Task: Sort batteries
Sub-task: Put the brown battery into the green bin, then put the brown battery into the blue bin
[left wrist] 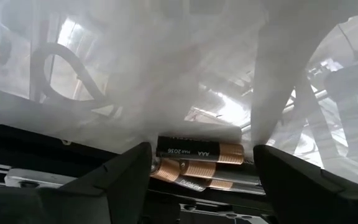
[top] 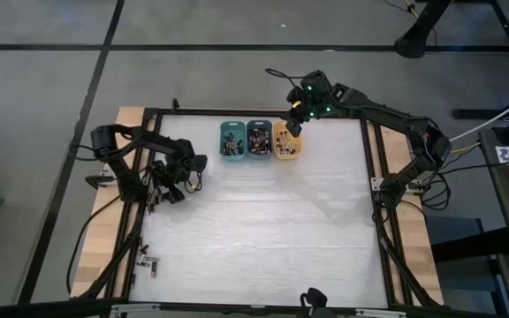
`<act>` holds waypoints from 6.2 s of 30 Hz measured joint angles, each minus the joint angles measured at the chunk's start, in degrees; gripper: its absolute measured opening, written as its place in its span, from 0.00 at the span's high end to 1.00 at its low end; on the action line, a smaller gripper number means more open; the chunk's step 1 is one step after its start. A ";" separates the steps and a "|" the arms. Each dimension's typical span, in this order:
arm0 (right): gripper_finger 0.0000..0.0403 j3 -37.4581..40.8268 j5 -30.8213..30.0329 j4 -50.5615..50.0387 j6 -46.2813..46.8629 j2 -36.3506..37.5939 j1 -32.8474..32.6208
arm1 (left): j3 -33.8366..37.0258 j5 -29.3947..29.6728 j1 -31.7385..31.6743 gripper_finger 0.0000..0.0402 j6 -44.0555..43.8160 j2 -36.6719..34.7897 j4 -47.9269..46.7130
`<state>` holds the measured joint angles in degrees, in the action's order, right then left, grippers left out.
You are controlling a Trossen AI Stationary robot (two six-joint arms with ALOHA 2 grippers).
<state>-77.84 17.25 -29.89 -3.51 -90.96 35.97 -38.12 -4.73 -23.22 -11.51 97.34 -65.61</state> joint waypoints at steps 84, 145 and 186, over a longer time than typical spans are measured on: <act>1.00 0.00 -4.43 0.00 10.60 0.00 -5.10 | -20.56 1.39 -10.71 0.29 1.42 -4.00 45.48; 1.00 -0.02 -5.22 0.61 3.09 0.00 -5.21 | -5.27 5.54 31.30 0.24 -16.80 -18.27 -7.15; 1.00 -0.02 -3.65 2.60 6.40 0.00 -5.27 | -5.90 1.81 27.03 0.24 -2.68 -2.86 -9.06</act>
<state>-77.87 13.61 -27.29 2.90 -90.96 30.70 -44.02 -2.92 3.80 -14.19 94.48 -74.67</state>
